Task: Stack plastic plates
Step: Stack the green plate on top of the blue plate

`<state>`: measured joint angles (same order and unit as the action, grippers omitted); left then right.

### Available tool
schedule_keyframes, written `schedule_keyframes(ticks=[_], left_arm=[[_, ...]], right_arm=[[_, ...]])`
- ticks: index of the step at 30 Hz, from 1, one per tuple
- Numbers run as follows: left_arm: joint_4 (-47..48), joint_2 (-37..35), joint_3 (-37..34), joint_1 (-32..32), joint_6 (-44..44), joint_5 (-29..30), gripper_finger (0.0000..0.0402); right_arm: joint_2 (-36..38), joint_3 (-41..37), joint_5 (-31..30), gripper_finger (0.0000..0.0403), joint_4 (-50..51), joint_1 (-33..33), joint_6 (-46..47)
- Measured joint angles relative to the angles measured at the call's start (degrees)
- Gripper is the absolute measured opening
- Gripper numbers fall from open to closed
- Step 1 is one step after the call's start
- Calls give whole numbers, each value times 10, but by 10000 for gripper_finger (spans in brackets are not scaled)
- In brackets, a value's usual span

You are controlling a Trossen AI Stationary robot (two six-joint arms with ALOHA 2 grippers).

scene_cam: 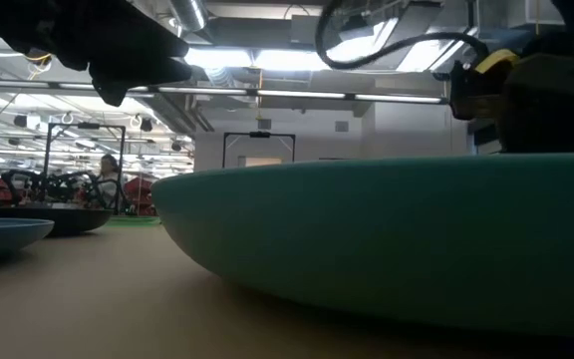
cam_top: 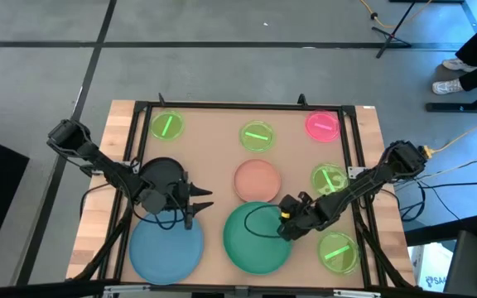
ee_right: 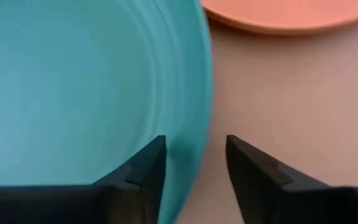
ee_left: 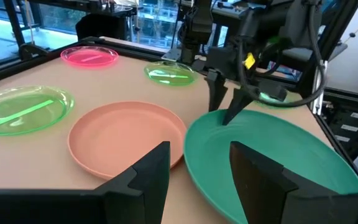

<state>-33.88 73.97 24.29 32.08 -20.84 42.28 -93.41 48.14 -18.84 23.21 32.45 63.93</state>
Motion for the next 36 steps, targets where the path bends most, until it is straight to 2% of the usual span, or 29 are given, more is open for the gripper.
schedule_keyframes(ticks=[6, 8, 12, 16, 23, 31, 36], left_arm=[[-11, 0, 0, 4, -35, 0, 160], [-17, 0, 0, 7, -40, 0, 160], [-31, 0, 0, 10, -37, 0, 160], [-64, 0, 0, 10, -11, 0, 160], [-148, 0, 0, 10, 44, 0, 160], [-243, 0, 0, 9, 106, 0, 160], [-266, 0, 0, -1, 109, 0, 160]], right_arm=[[0, 0, 6, 26, -9, 1, -10], [0, 0, 7, 10, -17, 1, -12], [-1, 1, 11, 22, -53, 0, -28], [-1, 13, 1, 6, -97, -5, -55], [-1, 34, -28, 5, -192, -37, -105], [-49, 36, 28, 4, -374, -88, -144], [-96, 46, 46, 4, -459, -114, -158]])
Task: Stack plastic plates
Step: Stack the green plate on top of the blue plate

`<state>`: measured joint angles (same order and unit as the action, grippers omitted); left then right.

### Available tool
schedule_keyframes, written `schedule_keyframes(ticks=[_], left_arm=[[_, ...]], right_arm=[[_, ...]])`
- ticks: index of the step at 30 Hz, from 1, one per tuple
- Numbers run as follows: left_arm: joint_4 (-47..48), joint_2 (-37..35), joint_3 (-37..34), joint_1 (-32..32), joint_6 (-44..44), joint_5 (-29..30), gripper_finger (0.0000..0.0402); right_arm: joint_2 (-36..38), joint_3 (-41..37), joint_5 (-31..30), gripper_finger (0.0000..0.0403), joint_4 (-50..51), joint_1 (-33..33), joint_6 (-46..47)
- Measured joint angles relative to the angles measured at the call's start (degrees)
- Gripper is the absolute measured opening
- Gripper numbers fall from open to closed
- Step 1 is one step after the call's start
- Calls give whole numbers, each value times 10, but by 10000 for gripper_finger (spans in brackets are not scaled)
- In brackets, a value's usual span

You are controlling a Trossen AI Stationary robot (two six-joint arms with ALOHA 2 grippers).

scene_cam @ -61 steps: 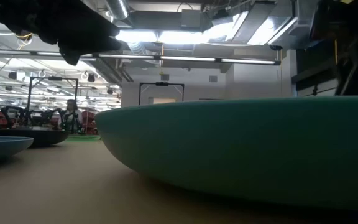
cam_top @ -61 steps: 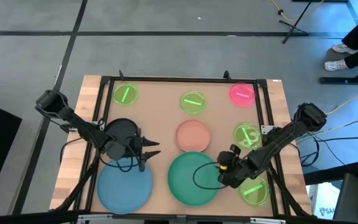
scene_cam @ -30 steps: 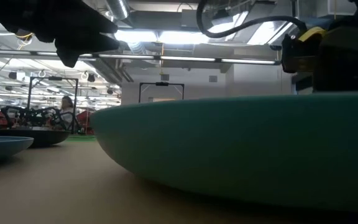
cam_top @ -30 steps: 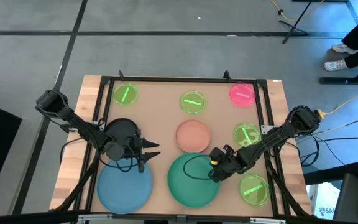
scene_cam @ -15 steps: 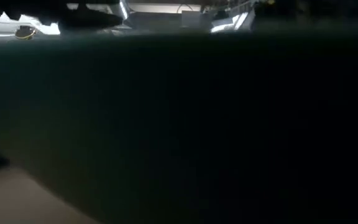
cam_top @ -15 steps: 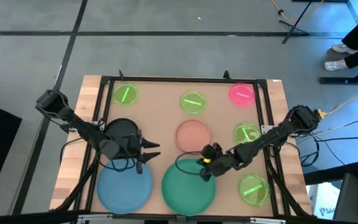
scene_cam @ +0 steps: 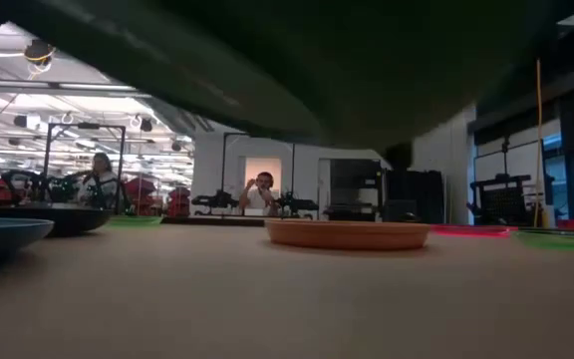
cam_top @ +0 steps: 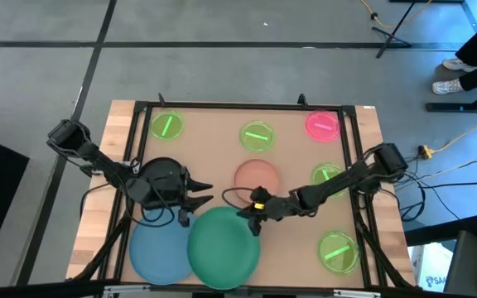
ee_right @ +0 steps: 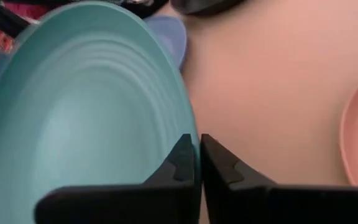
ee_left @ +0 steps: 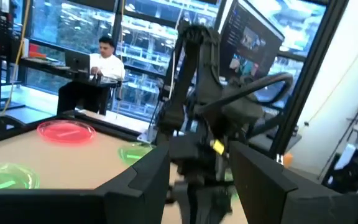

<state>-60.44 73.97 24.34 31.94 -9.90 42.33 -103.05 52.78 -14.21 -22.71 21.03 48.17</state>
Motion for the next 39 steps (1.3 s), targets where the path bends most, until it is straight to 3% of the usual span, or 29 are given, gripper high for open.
schedule_keyframes(ticks=[7, 13, 25, 39], left_arm=[[-24, 0, 0, -19, 0, -7, 160], [-28, 0, 0, -30, -2, -99, 160], [-49, 0, 0, -29, 0, -104, 160], [-47, -2, 0, -28, 0, -104, 160]], right_arm=[[-87, 101, 31, 3, 5, -25, -43], [-166, 202, 33, 11, 5, -38, -81], [-314, 400, 8, 12, 0, -43, -97], [-333, 426, -5, 21, -3, -57, -93]])
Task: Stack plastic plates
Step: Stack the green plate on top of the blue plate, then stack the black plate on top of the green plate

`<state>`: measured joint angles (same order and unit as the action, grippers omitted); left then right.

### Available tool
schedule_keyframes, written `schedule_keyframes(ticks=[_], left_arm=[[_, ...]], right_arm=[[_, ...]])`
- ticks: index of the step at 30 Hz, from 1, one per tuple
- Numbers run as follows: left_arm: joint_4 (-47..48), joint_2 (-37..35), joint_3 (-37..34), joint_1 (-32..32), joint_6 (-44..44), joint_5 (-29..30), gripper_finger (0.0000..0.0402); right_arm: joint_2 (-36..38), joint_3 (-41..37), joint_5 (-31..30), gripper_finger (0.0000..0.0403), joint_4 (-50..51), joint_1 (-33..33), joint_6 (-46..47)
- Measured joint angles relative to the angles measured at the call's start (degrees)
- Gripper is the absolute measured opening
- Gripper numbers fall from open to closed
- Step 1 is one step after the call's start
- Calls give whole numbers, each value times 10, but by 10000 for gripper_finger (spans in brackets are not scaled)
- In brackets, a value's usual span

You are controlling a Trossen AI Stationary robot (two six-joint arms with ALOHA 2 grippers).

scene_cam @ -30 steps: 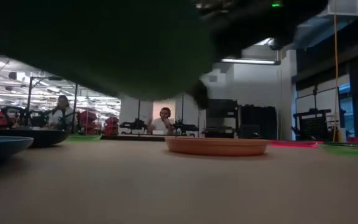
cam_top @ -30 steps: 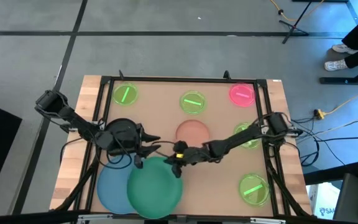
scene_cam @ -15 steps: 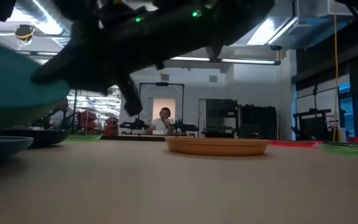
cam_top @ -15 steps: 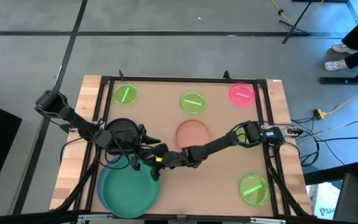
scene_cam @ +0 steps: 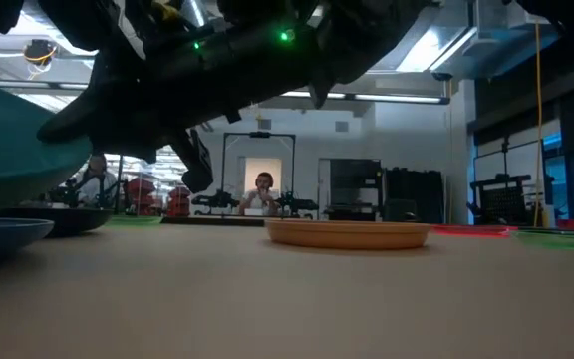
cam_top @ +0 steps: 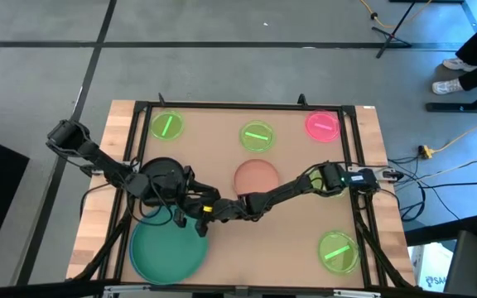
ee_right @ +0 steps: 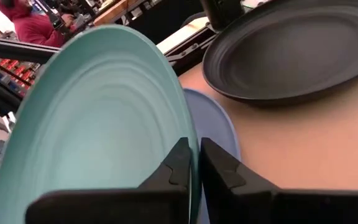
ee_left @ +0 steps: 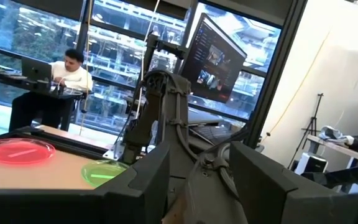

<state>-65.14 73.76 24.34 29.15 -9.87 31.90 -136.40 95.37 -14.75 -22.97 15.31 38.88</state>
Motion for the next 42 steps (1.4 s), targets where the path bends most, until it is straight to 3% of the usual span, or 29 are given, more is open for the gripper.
schedule_keyframes(ticks=[10, 17, 25, 31, 35, 42], left_arm=[[1, 0, 0, 0, 14, 0, 160], [1, 0, 0, 6, 15, 0, 160], [-1, 0, 0, 22, 27, -1, 160], [25, 1, 0, 22, 47, 1, 161], [91, 2, 16, 4, 36, 2, 161], [384, 49, 126, -31, -27, -43, 161]], right_arm=[[0, 0, -2, 118, 2, 0, -54], [38, 0, -16, 134, 79, 7, -153], [119, -45, -194, 127, 224, 60, -256], [220, -184, -281, 127, 257, 96, -238], [282, -273, -262, 127, 275, 100, -193], [306, -304, -211, 127, 356, 103, -165]])
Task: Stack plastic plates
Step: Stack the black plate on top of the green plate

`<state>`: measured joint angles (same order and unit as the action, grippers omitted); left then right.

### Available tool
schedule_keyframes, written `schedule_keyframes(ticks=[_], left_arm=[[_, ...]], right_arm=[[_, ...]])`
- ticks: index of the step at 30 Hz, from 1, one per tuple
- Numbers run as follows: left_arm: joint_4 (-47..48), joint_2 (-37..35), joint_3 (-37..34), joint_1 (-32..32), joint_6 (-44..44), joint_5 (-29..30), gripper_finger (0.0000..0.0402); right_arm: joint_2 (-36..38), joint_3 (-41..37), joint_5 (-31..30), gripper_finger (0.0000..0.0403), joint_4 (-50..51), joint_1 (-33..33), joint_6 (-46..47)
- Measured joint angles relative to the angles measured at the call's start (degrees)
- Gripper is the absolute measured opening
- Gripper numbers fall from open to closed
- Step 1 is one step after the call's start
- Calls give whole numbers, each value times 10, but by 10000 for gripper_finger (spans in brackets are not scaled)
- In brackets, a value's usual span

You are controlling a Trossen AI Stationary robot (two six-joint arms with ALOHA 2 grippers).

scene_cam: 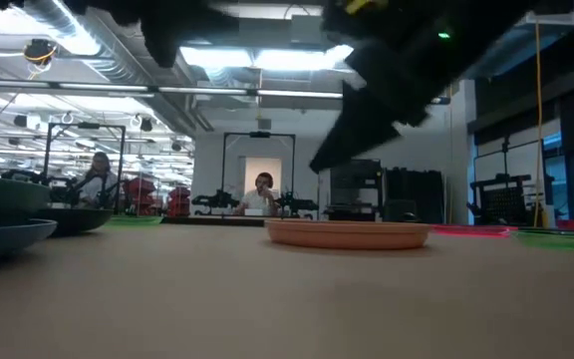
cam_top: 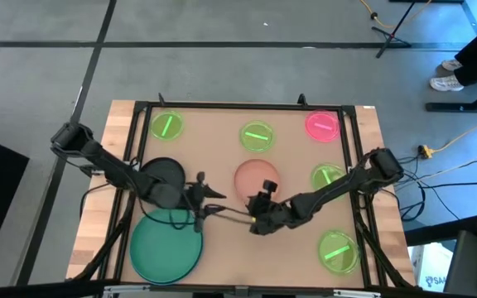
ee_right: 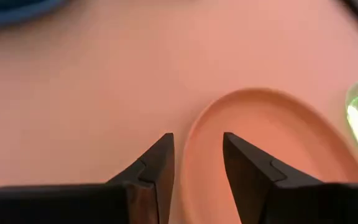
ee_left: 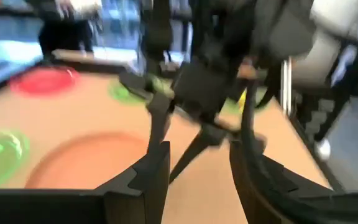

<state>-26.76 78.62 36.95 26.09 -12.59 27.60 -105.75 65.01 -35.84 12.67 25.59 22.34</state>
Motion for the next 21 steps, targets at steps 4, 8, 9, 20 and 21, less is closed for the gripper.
schedule_keyframes(ticks=[4, 8, 9, 20, 21], left_arm=[[66, 47, 59, -4, 12, -63, 160], [133, 74, 97, -4, 33, -94, 160], [135, 78, 102, -4, 50, -118, 160], [225, 81, 107, 33, 72, -19, 160], [234, 81, 107, 35, 69, -7, 160]], right_arm=[[8, 8, -7, 127, -3, -5, -6], [12, 22, 22, 127, -6, -8, -28], [12, 26, 34, 127, -5, -7, -30], [46, 33, 38, 127, 83, 19, -31], [53, 33, 35, 127, 107, 27, -26]])
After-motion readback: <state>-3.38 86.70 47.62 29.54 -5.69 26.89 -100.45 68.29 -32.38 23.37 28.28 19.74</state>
